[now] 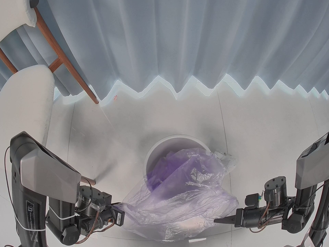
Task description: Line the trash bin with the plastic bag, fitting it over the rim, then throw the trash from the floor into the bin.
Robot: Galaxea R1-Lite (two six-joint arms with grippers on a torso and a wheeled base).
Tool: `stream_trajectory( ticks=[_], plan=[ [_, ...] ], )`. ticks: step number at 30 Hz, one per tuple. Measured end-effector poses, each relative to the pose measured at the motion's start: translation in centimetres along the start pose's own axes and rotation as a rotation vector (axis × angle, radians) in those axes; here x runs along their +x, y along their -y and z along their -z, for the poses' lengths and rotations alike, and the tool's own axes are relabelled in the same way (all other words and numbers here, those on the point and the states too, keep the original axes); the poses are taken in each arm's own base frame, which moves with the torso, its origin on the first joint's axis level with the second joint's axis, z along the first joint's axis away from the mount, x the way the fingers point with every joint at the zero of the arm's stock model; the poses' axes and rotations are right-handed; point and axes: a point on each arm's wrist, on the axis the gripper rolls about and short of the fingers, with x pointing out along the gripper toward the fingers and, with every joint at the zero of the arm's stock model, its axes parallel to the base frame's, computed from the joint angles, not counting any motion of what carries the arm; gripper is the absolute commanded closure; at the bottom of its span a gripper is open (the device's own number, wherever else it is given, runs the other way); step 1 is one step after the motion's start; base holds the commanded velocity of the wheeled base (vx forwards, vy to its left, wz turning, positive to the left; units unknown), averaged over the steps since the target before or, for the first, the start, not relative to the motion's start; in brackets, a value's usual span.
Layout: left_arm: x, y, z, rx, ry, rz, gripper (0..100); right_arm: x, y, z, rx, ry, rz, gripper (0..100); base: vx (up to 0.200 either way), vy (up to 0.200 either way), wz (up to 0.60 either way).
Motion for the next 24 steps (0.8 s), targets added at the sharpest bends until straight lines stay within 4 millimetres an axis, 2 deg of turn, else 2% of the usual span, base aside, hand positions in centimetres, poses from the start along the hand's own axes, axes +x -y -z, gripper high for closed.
stream_trajectory(
  ticks=[24],
  plan=[
    [2.2,-0.7,-1.6,-0.035,0.09,-0.06,100,-1.0,2.0,-1.4,-0.02,0.08,0.052,100,0.0,0.0,0.0]
  ],
)
